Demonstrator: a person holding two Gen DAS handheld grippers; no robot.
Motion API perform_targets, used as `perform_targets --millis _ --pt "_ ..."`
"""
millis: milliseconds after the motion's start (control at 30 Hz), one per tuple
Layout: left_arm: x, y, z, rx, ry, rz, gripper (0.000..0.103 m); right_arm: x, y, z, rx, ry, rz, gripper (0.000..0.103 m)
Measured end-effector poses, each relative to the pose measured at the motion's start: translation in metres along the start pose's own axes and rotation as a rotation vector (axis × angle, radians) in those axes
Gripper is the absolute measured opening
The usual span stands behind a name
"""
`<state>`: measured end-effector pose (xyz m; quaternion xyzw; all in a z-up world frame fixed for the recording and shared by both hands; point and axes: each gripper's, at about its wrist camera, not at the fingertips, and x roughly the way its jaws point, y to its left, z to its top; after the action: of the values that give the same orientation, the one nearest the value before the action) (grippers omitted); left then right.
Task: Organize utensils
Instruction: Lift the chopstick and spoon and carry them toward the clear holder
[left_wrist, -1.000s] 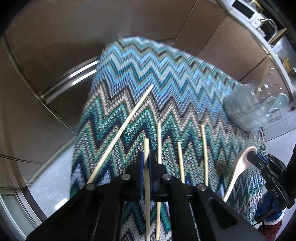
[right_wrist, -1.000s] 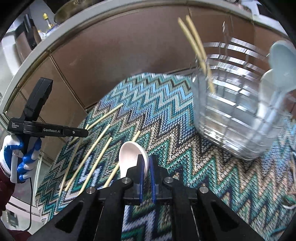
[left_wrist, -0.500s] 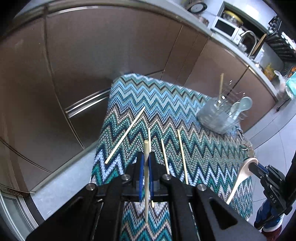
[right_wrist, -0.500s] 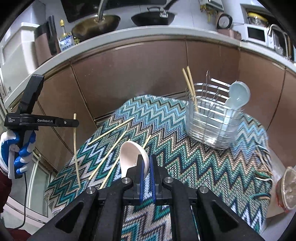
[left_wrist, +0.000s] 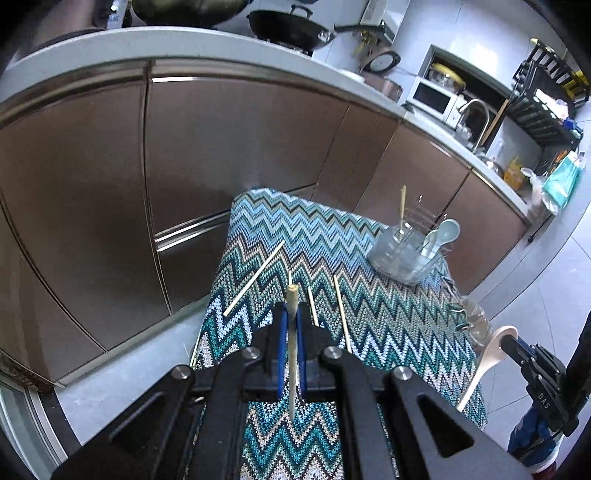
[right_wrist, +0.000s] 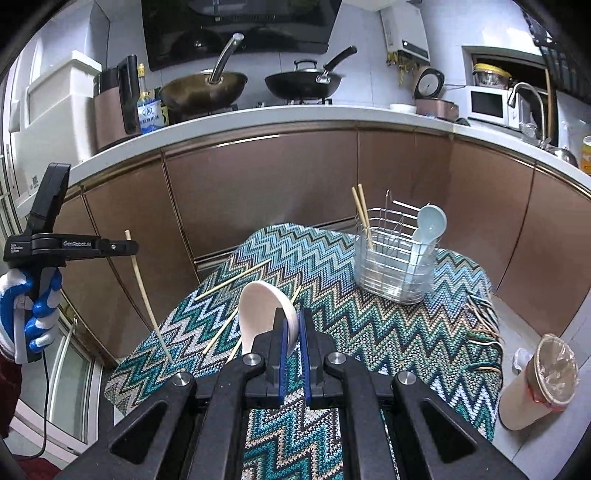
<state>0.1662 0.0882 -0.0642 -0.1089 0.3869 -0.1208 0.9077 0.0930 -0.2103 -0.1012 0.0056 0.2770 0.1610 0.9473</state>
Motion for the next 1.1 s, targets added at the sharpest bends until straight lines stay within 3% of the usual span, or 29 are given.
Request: perform_targets --millis 300,600,833,1100 --pt "-0.029 -0.015 0.006 0.020 -0.072 -0.036 0.004 -0.019 -0.017 0.004 0.025 -0.054 -0.063 0.006" --pt "-0.021 -0.070 0.051 0.060 -0.108 -0.153 0.004 -0.027 -0.060 0.030 0.058 -0.144 -0.189 0.006" --pt "0.009 -0.129 0.106 0.087 -0.185 -0.233 0.004 -0.017 -0.085 0.075 0.023 -0.277 -0.303 0.006" --pt "0.070 -0.177 0.157 0.082 -0.250 -0.267 0.004 0.040 -0.107 0.116 -0.032 -0.381 -0.422 0.006"
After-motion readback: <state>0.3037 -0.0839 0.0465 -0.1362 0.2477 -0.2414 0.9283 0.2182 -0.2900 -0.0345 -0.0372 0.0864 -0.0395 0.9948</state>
